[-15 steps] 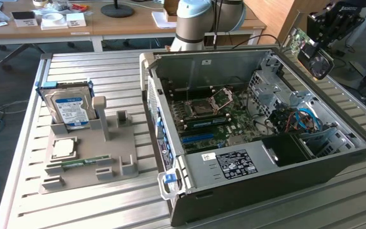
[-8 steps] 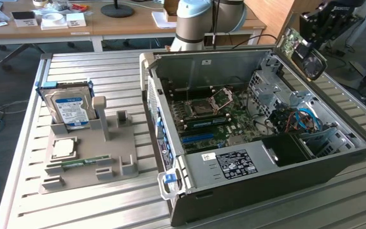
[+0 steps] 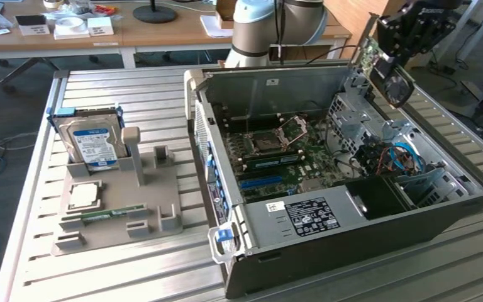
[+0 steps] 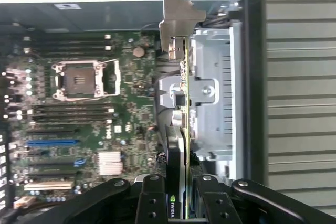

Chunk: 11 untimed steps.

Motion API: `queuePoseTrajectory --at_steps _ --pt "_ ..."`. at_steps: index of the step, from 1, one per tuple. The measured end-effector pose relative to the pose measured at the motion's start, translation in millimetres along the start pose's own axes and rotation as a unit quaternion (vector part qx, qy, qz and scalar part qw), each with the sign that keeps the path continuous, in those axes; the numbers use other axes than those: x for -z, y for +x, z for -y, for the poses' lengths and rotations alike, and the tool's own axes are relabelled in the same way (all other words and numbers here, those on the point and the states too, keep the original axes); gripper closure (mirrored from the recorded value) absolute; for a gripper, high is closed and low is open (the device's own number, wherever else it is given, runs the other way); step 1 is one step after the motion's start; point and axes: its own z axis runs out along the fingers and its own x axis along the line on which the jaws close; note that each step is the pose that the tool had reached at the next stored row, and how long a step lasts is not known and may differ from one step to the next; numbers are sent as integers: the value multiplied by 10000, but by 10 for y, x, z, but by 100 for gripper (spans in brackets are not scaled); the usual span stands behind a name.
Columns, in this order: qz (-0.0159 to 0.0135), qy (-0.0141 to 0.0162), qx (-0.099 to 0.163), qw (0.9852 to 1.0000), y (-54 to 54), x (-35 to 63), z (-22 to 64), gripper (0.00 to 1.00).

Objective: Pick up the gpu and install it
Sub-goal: 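Pick up the gpu and move the gpu toward the slot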

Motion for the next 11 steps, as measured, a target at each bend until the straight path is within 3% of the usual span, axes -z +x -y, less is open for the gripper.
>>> queuePoseTrajectory --at_steps 11 --pt "0 0 -1 10000 342 7 18 73"
